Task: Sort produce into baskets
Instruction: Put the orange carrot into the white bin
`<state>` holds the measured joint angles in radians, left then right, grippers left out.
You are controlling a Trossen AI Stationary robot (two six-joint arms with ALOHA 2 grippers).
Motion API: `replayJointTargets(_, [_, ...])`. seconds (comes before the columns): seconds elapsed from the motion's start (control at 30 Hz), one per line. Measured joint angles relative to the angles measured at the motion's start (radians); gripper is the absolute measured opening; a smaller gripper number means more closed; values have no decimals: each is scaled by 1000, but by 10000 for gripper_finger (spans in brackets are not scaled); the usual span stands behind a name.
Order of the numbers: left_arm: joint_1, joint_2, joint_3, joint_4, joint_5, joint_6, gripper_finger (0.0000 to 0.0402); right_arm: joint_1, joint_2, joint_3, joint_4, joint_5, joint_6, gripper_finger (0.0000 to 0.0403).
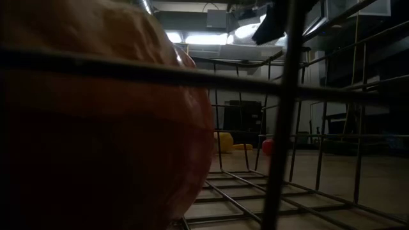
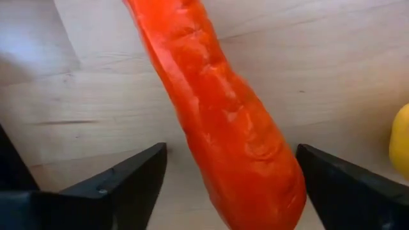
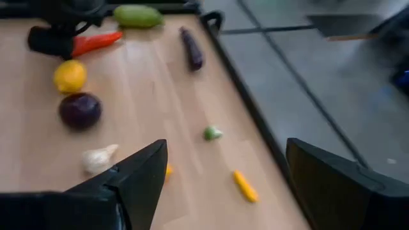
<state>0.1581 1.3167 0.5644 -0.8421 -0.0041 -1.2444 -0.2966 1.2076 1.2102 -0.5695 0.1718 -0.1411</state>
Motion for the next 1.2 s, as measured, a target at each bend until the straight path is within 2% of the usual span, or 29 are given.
replayJointTargets(0.13, [0, 0, 0, -2, 20, 17, 287, 0, -77, 0, -44, 52, -21, 314])
replayJointTargets(0.37, [0, 0, 0, -3, 127, 55, 210, 0, -172, 0, -168, 161, -27, 314])
replayJointTargets(0.5, [0, -1, 17, -8, 133, 75, 170, 0, -210, -12, -271, 176, -21, 314])
replayJointTargets(0.6, [0, -6, 41, -8, 134, 103, 147, 2, -240, -68, -276, 176, 0, 314])
replayJointTargets(0.8, [0, -35, 90, -14, 145, 110, 137, 2, -270, -210, -205, 176, 58, 314])
replayJointTargets(1.03, [0, -133, 158, -20, 270, 72, 138, 2, -270, -366, -66, 111, 85, 314])
replayJointTargets(1.2, [0, -221, 195, -20, 306, 11, 135, 2, -270, -427, -23, 105, 84, 314])
